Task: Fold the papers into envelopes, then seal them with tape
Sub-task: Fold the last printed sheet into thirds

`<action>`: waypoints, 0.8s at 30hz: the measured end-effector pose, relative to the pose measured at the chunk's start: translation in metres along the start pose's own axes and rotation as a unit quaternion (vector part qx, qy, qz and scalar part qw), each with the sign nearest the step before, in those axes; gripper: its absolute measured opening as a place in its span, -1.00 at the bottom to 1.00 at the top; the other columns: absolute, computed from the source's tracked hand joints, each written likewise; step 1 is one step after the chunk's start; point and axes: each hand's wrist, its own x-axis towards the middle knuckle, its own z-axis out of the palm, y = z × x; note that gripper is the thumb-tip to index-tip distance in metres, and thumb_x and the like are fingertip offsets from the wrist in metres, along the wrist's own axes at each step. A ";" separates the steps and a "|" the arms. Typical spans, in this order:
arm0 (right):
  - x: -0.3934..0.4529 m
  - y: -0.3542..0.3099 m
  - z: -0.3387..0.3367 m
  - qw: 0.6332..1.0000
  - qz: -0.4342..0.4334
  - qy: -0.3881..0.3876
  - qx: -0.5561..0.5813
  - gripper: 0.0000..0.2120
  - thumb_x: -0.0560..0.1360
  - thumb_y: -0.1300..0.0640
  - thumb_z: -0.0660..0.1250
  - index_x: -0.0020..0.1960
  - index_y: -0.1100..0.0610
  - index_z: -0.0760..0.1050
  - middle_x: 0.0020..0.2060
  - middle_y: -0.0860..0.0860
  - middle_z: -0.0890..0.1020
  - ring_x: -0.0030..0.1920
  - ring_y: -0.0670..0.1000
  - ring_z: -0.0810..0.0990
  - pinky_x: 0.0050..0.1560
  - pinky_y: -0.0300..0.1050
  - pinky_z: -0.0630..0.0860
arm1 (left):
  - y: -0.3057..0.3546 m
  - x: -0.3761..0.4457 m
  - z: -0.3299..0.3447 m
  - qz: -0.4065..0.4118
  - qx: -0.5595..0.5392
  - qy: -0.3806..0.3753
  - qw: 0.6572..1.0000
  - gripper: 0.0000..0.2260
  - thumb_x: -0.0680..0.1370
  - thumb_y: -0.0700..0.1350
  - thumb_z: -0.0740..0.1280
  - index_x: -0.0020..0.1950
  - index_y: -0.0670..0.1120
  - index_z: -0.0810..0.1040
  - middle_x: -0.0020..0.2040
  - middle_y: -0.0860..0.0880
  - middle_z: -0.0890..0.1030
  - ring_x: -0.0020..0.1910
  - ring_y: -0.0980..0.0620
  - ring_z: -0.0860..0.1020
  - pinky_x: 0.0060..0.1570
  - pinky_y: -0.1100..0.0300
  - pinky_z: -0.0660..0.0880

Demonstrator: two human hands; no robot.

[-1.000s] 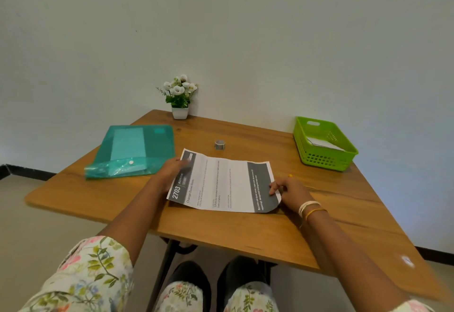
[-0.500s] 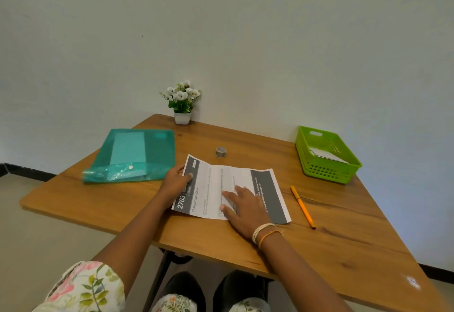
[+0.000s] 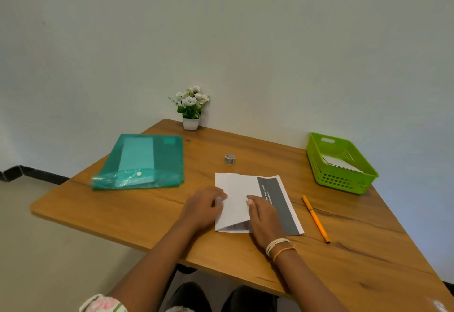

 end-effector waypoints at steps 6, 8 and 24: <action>0.001 0.002 0.003 0.999 -0.023 -0.039 -0.025 -0.68 0.52 0.00 0.30 0.25 0.04 0.51 0.20 -0.04 0.58 0.19 -0.06 0.51 0.16 -0.28 0.36 | 0.016 -0.002 0.017 -0.035 0.054 0.072 0.995 -0.71 0.61 -0.11 0.20 0.30 0.03 0.53 0.36 -0.01 0.45 0.32 0.05 0.39 0.23 0.19 0.36; 0.002 0.003 0.003 0.998 -0.032 -0.047 -0.036 -0.68 0.50 0.02 0.33 0.23 0.04 0.52 0.18 -0.03 0.59 0.18 -0.06 0.51 0.16 -0.29 0.35 | 0.028 0.000 0.019 -0.090 -0.023 0.085 0.992 -0.71 0.60 -0.17 0.23 0.29 0.03 0.53 0.34 -0.01 0.47 0.30 0.04 0.41 0.20 0.23 0.39; -0.001 -0.001 -0.004 0.998 -0.003 -0.056 -0.011 -0.73 0.51 0.02 0.34 0.20 -0.03 0.52 0.20 -0.08 0.57 0.20 -0.09 0.50 0.17 -0.24 0.44 | 0.031 0.028 -0.038 -0.458 -0.498 0.001 0.736 -0.83 0.60 -0.28 0.20 -0.17 -0.24 0.49 -0.11 -0.18 0.62 -0.28 0.02 0.53 -0.26 0.25 0.51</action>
